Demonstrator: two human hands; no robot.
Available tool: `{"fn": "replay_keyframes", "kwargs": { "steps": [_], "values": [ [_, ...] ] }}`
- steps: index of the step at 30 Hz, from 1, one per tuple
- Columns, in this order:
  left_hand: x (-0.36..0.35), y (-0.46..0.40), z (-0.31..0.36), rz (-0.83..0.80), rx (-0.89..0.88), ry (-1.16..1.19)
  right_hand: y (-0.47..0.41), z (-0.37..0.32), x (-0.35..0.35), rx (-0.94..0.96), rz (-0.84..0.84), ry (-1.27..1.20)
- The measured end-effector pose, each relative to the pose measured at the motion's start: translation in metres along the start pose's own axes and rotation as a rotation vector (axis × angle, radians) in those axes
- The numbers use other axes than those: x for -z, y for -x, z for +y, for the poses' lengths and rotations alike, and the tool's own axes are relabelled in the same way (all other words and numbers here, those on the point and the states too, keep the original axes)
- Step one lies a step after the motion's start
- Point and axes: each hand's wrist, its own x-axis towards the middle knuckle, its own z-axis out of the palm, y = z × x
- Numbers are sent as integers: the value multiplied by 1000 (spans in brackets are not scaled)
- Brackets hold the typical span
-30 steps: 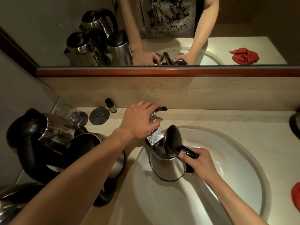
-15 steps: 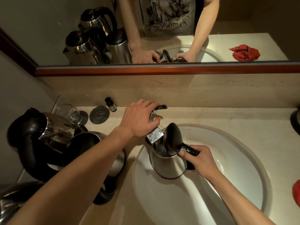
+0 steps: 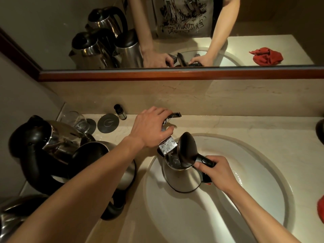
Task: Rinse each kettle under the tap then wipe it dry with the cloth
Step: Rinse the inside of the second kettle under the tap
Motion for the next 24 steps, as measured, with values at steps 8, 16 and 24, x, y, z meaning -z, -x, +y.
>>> {"fn": "replay_keyframes", "kwargs": {
  "steps": [8,16,24],
  "values": [
    [0,0,0,-2,-2,3,0,2,0,7,-1,1],
    [1,0,0,-1,-3,-1,0,5,0,27,1,6],
    [0,0,0,4,-4,11,-1,7,1,36,8,5]
  ]
}}
